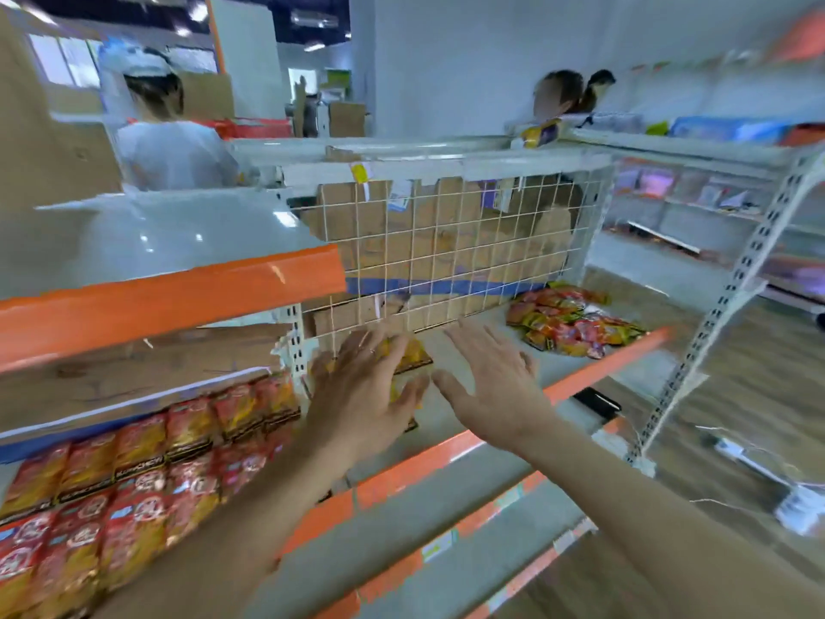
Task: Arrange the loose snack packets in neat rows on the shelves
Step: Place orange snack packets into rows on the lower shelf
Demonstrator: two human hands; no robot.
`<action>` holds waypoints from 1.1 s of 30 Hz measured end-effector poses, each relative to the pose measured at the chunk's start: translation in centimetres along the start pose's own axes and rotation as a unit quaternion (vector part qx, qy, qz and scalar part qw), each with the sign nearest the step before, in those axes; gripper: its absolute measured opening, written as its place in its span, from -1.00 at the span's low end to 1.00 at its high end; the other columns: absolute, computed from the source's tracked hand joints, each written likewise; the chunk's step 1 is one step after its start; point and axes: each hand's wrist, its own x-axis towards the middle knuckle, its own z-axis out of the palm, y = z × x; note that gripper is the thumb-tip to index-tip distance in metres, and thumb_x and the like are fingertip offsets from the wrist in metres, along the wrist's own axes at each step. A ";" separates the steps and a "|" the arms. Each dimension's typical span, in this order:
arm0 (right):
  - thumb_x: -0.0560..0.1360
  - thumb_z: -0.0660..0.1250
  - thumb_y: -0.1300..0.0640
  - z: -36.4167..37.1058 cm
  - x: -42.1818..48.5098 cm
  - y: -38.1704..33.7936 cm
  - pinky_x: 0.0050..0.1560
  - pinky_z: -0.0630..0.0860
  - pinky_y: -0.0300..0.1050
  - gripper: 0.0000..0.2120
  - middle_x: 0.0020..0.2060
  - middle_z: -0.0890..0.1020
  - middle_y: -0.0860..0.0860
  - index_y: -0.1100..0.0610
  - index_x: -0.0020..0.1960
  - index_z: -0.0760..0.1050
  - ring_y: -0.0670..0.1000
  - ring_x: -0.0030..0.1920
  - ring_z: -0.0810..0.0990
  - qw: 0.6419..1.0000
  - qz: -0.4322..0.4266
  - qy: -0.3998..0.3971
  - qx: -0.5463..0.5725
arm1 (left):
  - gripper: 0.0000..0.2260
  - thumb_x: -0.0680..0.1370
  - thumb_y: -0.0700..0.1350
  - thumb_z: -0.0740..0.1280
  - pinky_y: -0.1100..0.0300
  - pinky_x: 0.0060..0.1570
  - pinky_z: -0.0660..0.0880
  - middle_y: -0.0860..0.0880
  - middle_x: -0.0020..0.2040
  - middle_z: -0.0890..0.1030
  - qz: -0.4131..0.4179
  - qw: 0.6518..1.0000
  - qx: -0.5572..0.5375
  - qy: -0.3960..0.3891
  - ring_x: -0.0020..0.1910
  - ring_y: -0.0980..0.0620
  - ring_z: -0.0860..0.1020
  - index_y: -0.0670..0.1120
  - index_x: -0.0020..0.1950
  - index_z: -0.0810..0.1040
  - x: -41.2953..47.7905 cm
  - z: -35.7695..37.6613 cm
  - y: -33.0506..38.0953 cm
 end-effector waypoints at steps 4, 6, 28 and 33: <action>0.64 0.13 -0.13 -3.7 -1.2 7.0 0.46 0.00 0.13 -0.50 0.53 0.17 -0.19 -0.15 0.54 0.13 -0.12 0.50 0.01 1.000 0.026 0.013 0.005 | -0.25 0.45 0.36 -0.19 -0.08 0.45 0.18 0.08 0.61 0.19 0.014 1.000 0.013 0.001 0.58 -0.03 0.15 0.11 0.56 0.25 3.5 3.1 7.0; 0.63 0.14 -0.13 -4.9 -1.3 10.4 0.48 -0.04 0.18 -0.49 0.55 0.13 -0.20 -0.18 0.55 0.11 -0.05 0.55 -0.02 0.999 0.050 0.014 0.002 | -0.28 0.46 0.36 -0.18 -0.10 0.45 0.17 0.09 0.60 0.20 0.014 1.000 0.022 -0.004 0.58 -0.02 0.15 0.14 0.55 0.24 4.8 4.8 9.6; 0.62 0.12 -0.19 -6.5 9.5 36.8 0.50 -0.08 0.25 -0.47 0.59 0.06 -0.16 -0.18 0.56 0.10 0.02 0.58 -0.07 0.981 0.187 0.001 -0.054 | -0.33 0.48 0.34 -0.17 -0.17 0.42 0.23 0.11 0.61 0.16 0.061 0.994 -0.018 -0.086 0.54 -0.10 0.23 0.19 0.54 0.24 26.2 23.4 21.1; 0.61 0.15 -0.16 -7.3 14.2 41.4 0.51 -0.11 0.31 -0.47 0.59 0.06 -0.13 -0.22 0.55 0.13 0.03 0.59 -0.09 0.976 0.210 -0.005 -0.050 | -0.27 0.45 0.37 -0.20 -0.19 0.50 0.14 0.11 0.63 0.09 0.079 0.991 -0.041 -0.104 0.58 -0.14 0.10 0.19 0.59 0.16 32.1 25.4 22.4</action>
